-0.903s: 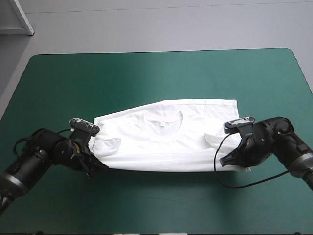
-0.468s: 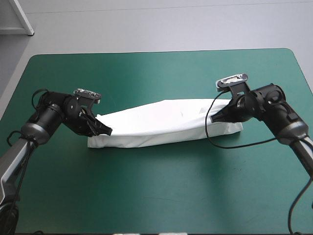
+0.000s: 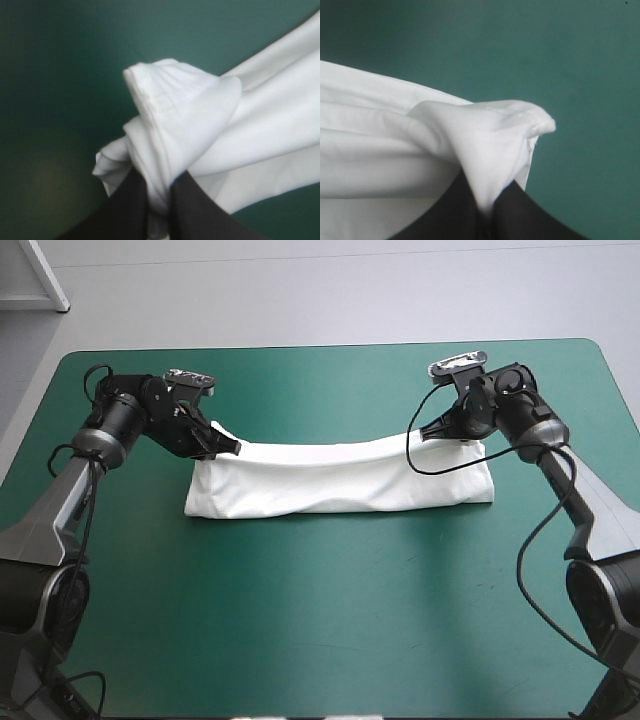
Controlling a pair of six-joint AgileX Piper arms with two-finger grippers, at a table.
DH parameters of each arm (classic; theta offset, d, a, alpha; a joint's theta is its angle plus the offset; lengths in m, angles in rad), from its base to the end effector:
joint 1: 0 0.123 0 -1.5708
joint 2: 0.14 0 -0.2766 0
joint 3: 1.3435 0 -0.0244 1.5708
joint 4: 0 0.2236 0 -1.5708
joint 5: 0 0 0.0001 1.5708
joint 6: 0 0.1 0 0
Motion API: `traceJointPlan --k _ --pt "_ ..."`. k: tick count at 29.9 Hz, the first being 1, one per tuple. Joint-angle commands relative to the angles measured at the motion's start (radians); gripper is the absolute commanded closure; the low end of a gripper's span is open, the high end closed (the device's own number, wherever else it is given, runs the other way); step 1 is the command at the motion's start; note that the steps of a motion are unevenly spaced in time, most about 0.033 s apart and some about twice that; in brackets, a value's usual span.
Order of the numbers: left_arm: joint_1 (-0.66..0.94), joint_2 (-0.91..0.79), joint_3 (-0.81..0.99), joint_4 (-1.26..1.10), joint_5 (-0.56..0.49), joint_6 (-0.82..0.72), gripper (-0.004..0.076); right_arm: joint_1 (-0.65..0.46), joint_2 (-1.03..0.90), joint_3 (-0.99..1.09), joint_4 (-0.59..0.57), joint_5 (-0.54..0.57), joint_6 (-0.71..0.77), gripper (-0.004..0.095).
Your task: Fold the cloth
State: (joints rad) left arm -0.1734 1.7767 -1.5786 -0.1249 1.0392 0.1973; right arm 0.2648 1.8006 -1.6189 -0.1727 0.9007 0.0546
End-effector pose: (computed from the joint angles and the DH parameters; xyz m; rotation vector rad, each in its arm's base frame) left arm 0.3523 -0.0726 0.2921 0.4465 2.6787 -0.1578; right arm 0.3696 0.0863 0.3013 -0.3524 2.5230 -0.0907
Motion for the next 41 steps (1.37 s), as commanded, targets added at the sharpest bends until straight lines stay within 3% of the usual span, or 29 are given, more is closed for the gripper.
traceJointPlan --k 1,5,8,12,14,16,18,29,35,41 --pt "0.001 -0.001 -0.047 -0.008 -0.057 -0.003 0.0703 -0.01 0.001 -0.058 -0.016 -0.047 -0.011 0.0925" --pt "0.001 0.036 -0.047 0.013 -0.078 -0.005 0.0701 -0.01 0.04 -0.062 0.036 -0.066 -0.026 0.0876" --pt "0.001 0.05 -0.047 0.031 -0.1 -0.031 0.0645 -0.01 0.047 -0.064 0.127 -0.094 -0.063 0.0641" --pt "0.001 0.05 -0.047 0.036 -0.151 -0.052 0.0392 -0.01 0.044 -0.066 0.173 -0.147 -0.055 0.0233" --pt "0.001 0.05 -0.047 0.036 -0.168 -0.052 0.0246 -0.01 0.044 -0.08 0.173 -0.136 -0.046 0.0177" --pt "0.001 0.05 -0.047 0.043 -0.189 -0.054 0.0121 -0.01 0.041 -0.099 0.173 -0.111 -0.046 0.0194" --pt "0.001 0.05 -0.059 0.043 -0.192 -0.054 0.0076 -0.01 0.033 -0.119 0.164 -0.085 -0.043 0.0197" --pt "-0.018 0.05 -0.318 -0.131 0.025 -0.048 0.0097 -0.055 -0.126 -0.106 0.111 0.116 -0.046 0.0248" --pt "-0.123 0.053 -0.348 -0.153 0.032 -0.048 0.0263 -0.18 -0.211 0.0 0.148 0.123 -0.074 0.0256" --pt "-0.242 0.076 -0.342 -0.15 0.023 -0.021 0.054 -0.35 -0.275 0.139 0.286 0.11 -0.177 0.0257"
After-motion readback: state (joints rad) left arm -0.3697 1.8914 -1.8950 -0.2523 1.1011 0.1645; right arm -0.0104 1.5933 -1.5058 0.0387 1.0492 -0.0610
